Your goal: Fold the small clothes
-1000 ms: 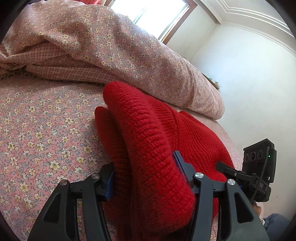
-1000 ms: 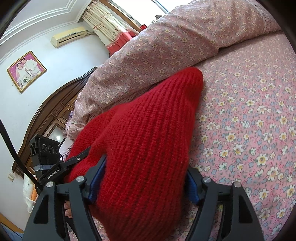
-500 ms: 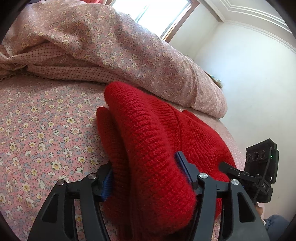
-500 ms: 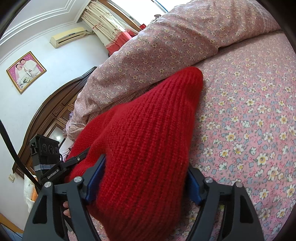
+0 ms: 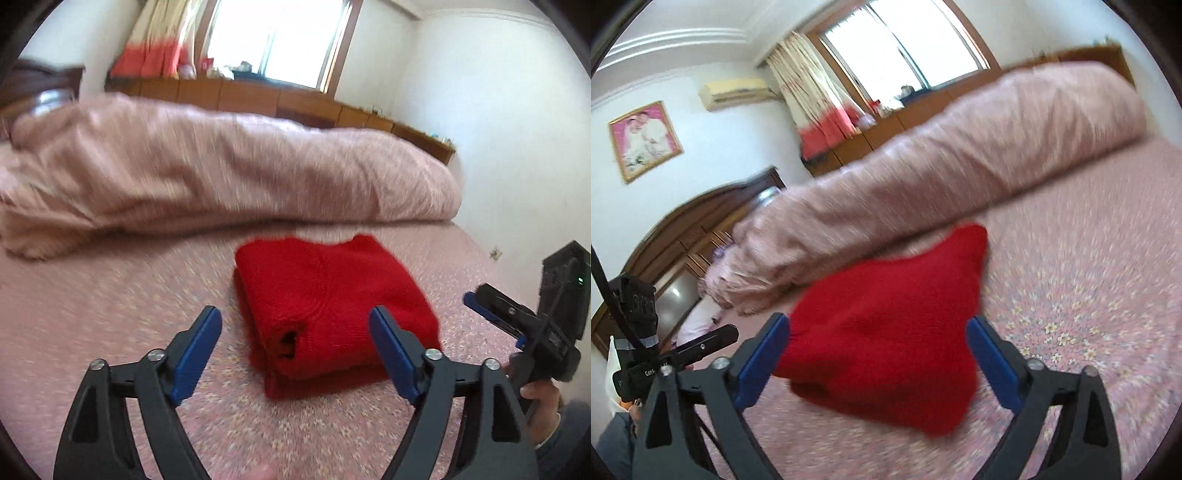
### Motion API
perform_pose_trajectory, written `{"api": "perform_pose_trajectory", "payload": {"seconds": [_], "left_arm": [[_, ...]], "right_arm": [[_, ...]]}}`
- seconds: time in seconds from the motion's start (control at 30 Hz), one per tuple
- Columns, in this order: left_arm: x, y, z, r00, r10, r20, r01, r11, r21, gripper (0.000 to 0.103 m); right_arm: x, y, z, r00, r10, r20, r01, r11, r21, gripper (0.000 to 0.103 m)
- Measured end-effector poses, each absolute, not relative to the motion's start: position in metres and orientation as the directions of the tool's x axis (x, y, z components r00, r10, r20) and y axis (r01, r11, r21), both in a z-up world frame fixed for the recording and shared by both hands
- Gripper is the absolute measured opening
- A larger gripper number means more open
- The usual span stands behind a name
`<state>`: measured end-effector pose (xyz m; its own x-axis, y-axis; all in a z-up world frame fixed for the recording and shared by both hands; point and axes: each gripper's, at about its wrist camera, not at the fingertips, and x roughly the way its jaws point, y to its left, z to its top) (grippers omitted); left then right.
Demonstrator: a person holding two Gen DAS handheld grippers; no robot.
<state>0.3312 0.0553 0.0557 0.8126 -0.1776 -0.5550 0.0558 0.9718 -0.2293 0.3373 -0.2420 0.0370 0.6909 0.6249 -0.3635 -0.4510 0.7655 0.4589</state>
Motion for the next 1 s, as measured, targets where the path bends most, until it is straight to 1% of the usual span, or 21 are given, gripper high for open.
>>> {"api": "perform_pose_trajectory", "payload": {"seconds": [0.1,0.17,0.2,0.23,0.27,0.33,0.37,0.43,0.5,0.6,0.7,0.77,0.9,1.0], "left_arm": [[0.302,0.048,0.077,0.854,-0.149,-0.498,0.065,0.981,-0.182,0.087],[0.278,0.044,0.085,0.896,-0.125,-0.425,0.070,0.987,-0.143,0.094],[0.273,0.043,0.086,0.907,-0.119,-0.404,0.071,0.989,-0.133,0.099],[0.264,0.040,0.084,0.921,-0.112,-0.373,0.075,0.991,-0.112,0.099],[0.261,0.037,0.084,0.926,-0.108,-0.363,0.078,0.992,-0.095,0.099],[0.261,0.032,0.078,0.926,-0.090,-0.366,0.075,0.996,-0.055,0.099],[0.261,0.031,0.073,0.930,-0.093,-0.356,0.078,0.995,-0.056,0.099],[0.260,0.036,0.063,0.939,-0.121,-0.323,0.090,0.990,-0.112,0.098],[0.263,0.043,0.052,0.947,-0.126,-0.297,0.076,0.982,-0.174,0.099],[0.275,0.046,0.041,0.945,-0.079,-0.317,0.017,0.981,-0.192,0.099],[0.294,0.045,0.028,0.920,-0.109,-0.377,0.039,0.981,-0.188,0.099],[0.298,0.042,0.017,0.917,-0.111,-0.383,0.051,0.985,-0.163,0.099],[0.301,0.032,-0.005,0.907,-0.116,-0.405,0.080,0.991,-0.104,0.099],[0.301,0.027,-0.022,0.897,-0.111,-0.428,0.084,0.993,-0.080,0.099]], "right_arm": [[0.298,-0.246,0.055,0.737,0.610,-0.291,-0.480,0.776,0.409,0.103],[0.273,-0.248,0.061,0.766,0.590,-0.256,-0.486,0.792,0.369,0.103],[0.259,-0.249,0.062,0.785,0.572,-0.237,-0.486,0.807,0.336,0.103],[0.250,-0.250,0.062,0.799,0.558,-0.224,-0.485,0.818,0.308,0.103],[0.238,-0.249,0.059,0.820,0.534,-0.206,-0.481,0.838,0.259,0.103],[0.229,-0.246,0.054,0.842,0.501,-0.199,-0.469,0.863,0.188,0.103],[0.229,-0.242,0.053,0.858,0.467,-0.212,-0.447,0.884,0.138,0.103],[0.232,-0.232,0.047,0.879,0.412,-0.240,-0.411,0.910,0.055,0.103],[0.237,-0.227,0.043,0.875,0.416,-0.248,-0.417,0.907,0.053,0.103],[0.243,-0.217,0.036,0.854,0.435,-0.285,-0.443,0.896,0.039,0.103],[0.242,-0.206,0.028,0.862,0.425,-0.277,-0.446,0.895,-0.016,0.103],[0.243,-0.202,0.020,0.866,0.415,-0.279,-0.441,0.897,-0.036,0.103],[0.251,-0.193,0.001,0.849,0.403,-0.341,-0.445,0.894,-0.052,0.103],[0.247,-0.189,-0.002,0.852,0.403,-0.334,-0.450,0.890,-0.074,0.103]]}}
